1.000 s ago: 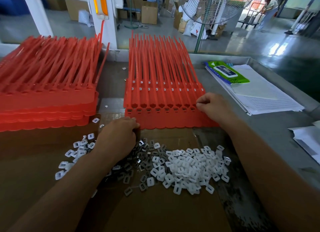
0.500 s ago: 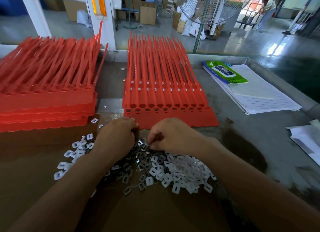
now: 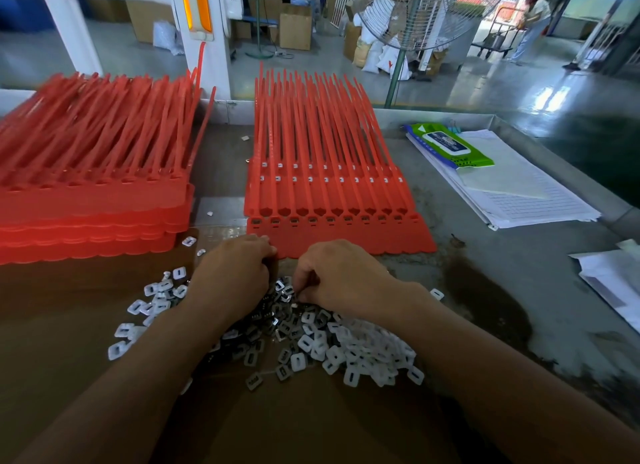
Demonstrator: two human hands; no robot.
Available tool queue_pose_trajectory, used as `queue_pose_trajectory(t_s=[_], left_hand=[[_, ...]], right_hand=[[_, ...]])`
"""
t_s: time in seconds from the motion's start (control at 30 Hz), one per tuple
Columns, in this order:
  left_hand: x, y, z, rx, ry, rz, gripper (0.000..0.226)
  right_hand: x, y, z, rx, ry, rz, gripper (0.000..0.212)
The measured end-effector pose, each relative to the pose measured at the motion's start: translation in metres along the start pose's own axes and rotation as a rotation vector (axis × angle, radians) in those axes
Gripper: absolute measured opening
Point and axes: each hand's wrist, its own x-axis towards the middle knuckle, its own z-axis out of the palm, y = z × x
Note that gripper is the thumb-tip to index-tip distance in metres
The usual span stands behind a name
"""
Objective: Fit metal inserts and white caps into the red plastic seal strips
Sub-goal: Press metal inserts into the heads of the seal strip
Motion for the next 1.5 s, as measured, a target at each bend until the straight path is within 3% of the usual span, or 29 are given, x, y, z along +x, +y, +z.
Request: queue_pose_trajectory(t_s=[0.17,0.3,0.73,1.07,1.23,1.5], left_hand=[[-0.001,0.000,0.000,-0.003,0.002,0.002,0.041],[-0.001,0.000,0.000,0.009,-0.005,-0.001,0.041],[0.001,-0.001,0.000,0.013,-0.008,0.008,0.041],[0.000,-0.001,0.000,0.003,-0.002,-0.001,0.042],[0.000,0.000,0.000,-0.004,0.000,-0.001,0.042],[0.000,0.000,0.000,-0.029,0.005,-0.013,0.042]], right_hand=[[-0.002,0.001,0.000,0.090,-0.001,0.005,0.007],[-0.005,0.003,-0.005,0.239,0.054,0.024,0.016],[-0.010,0.020,-0.016,0.338,0.157,0.053,0.008],[-0.008,0.083,-0.033,0.371,0.387,0.251,0.025],[-0.007,0.123,-0.041,0.342,0.556,0.452,0.013],[-0.006,0.143,-0.044,0.337,0.565,0.617,0.012]])
